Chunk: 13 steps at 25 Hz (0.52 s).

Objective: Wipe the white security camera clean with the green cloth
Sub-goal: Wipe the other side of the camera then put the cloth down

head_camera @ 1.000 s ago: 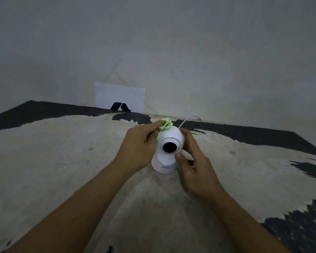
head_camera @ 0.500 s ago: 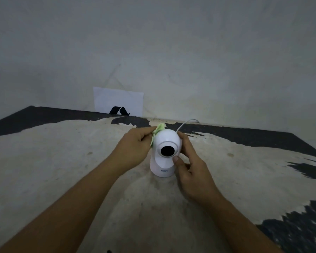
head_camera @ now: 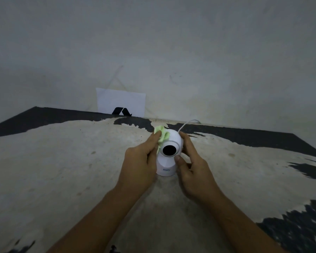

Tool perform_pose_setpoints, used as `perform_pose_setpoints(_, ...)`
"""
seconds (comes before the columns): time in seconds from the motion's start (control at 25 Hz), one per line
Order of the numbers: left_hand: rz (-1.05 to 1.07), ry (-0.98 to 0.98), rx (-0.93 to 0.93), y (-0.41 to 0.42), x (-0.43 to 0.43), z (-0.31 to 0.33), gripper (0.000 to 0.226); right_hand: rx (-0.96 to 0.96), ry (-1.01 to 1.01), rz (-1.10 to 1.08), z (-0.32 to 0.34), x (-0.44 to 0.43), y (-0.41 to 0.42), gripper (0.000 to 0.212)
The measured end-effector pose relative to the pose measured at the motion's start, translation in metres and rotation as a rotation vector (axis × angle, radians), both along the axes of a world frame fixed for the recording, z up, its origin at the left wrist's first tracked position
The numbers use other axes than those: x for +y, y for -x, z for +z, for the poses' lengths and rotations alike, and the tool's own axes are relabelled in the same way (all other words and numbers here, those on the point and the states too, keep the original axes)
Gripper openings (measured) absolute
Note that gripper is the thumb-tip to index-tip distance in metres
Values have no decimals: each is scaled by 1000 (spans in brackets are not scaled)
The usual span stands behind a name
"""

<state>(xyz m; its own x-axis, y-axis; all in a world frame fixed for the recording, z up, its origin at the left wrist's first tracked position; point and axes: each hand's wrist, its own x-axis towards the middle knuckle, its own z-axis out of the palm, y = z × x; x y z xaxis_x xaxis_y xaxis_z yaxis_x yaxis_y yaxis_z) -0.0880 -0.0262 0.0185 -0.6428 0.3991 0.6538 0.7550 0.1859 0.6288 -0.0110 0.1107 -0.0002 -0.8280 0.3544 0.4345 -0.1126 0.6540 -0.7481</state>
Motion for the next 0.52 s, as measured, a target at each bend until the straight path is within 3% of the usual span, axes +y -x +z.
perform_pose_setpoints(0.24, -25, 227, -94, -17, -26, -18, 33, 20, 2, -7, 0, -3, -2, 58)
perform_pose_setpoints(0.52, -97, -33, -351, -53, -38, -5, 30, 29, -102, -85, 14, -3, -24, 58)
